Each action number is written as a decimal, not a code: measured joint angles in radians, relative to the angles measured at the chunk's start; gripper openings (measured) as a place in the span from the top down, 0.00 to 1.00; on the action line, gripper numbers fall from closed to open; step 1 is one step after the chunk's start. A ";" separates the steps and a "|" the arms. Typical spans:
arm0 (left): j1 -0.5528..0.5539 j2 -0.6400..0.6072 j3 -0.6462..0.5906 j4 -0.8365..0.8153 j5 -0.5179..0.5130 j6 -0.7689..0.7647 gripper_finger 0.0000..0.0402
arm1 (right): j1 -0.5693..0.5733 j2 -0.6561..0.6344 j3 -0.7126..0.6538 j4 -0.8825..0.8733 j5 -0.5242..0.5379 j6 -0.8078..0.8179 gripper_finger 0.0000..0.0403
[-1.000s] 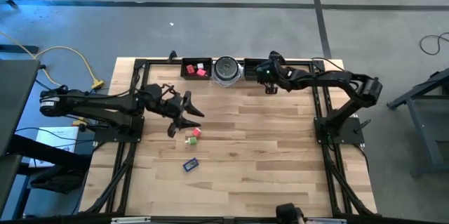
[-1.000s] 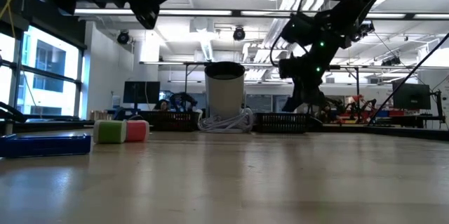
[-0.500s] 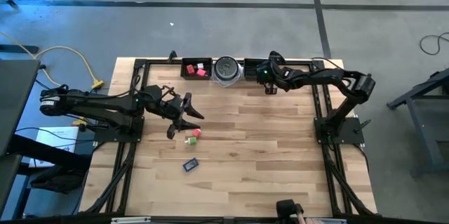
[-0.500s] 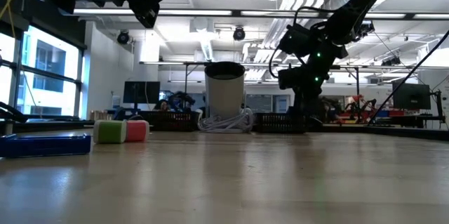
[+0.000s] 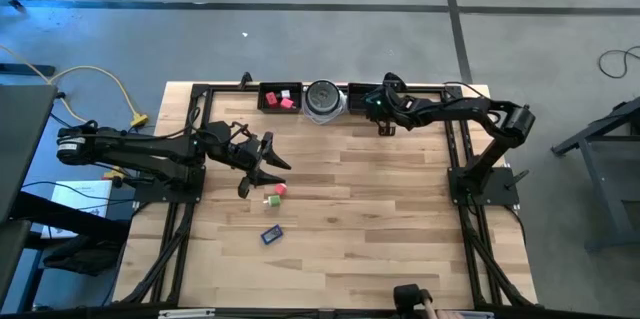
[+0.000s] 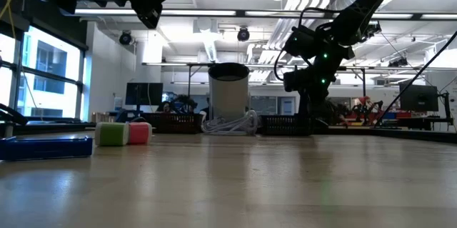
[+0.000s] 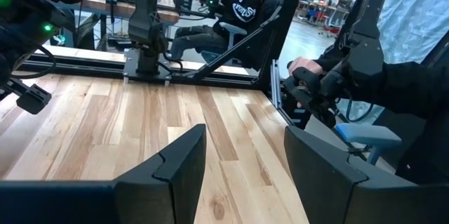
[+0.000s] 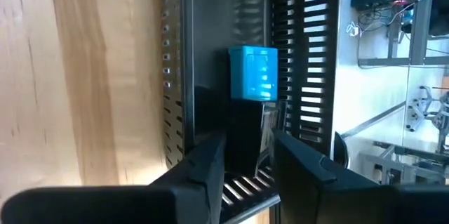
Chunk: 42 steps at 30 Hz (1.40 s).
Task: Pick & Place Office items
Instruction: Put the black digital clock into the right black basket, then put the green charger adapter into the left black basket
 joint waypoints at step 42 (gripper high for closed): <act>0.001 0.000 0.000 -0.062 -0.003 0.029 0.53 | 0.074 -0.284 -0.001 -0.019 -0.164 0.225 0.33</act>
